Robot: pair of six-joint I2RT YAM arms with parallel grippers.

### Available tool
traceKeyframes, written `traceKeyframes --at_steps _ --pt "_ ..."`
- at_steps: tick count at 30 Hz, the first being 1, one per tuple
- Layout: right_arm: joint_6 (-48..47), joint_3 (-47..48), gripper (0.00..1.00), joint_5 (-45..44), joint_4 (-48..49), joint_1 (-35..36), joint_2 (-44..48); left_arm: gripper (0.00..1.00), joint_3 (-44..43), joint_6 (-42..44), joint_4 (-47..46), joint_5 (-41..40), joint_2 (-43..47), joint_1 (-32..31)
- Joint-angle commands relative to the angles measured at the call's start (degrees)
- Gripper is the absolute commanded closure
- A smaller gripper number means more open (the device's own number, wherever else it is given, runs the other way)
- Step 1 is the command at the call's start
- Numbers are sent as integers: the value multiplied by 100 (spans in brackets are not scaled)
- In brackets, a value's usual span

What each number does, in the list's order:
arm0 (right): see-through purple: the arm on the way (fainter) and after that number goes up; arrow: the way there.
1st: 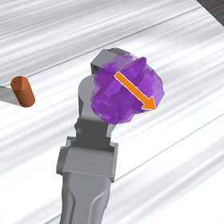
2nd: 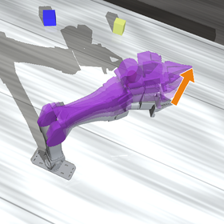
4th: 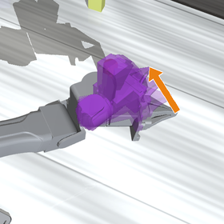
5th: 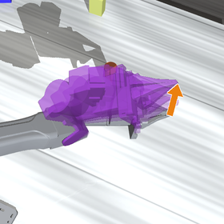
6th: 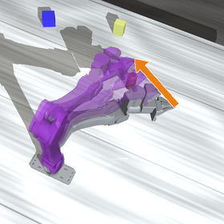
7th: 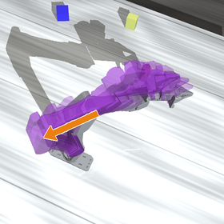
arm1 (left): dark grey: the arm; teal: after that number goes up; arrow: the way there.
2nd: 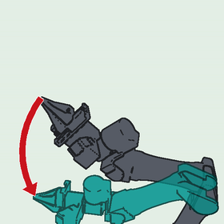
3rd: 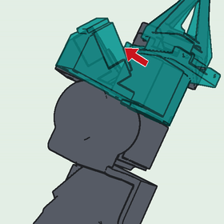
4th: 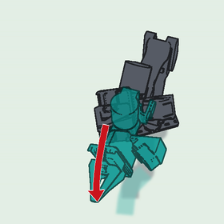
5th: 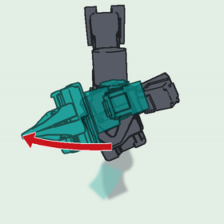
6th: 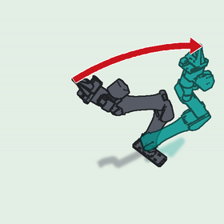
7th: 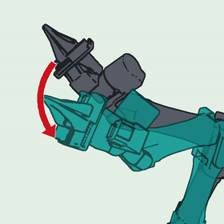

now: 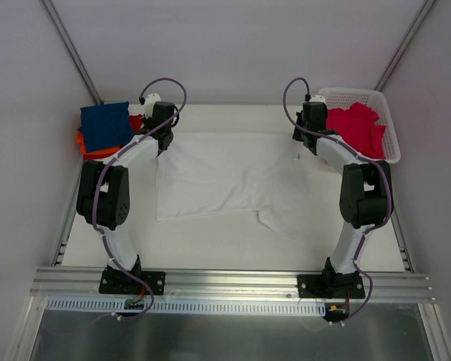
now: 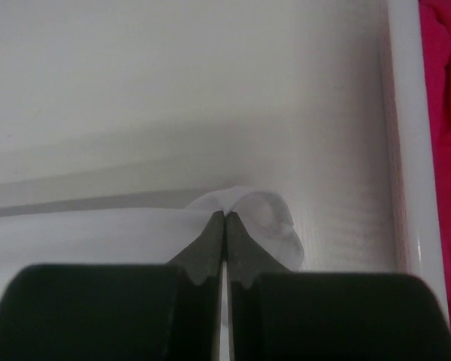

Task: Fold and stack the t-shirts
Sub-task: Flatten the tshirt out

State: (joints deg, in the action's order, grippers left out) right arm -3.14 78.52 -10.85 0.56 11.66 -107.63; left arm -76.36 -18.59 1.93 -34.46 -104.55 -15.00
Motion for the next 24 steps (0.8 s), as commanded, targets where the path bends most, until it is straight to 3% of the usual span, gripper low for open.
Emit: traceKeyframes --at_steps 1,5,6,7,8,9,11,12,15,24 --pt "164 322 100 -215 23 -146 -117 100 -143 -75 -167 27 -56 182" --pt "182 479 100 -251 -264 -217 -293 100 -151 -48 -167 97 -197 322" --pt "173 619 95 -207 -354 -226 -389 92 -186 -5 -176 115 -223 349" --pt "173 655 91 -198 -459 -226 -407 76 -195 4 -167 97 -276 367" --pt "173 673 86 -198 -469 -226 -416 51 -213 22 -167 71 -302 367" --pt "164 647 78 -189 -469 -226 -408 3 -230 57 -167 45 -320 358" --pt "164 586 71 -163 -486 -226 -338 1 -230 92 -176 27 -329 358" --pt "156 524 64 -172 -486 -226 -311 1 -222 118 -167 18 -329 358" --pt "120 402 57 -285 -583 -226 -136 1 -126 110 -167 -8 -233 358" --pt "252 -442 54 -365 -750 19 1252 1 893 -329 26 395 1074 279"
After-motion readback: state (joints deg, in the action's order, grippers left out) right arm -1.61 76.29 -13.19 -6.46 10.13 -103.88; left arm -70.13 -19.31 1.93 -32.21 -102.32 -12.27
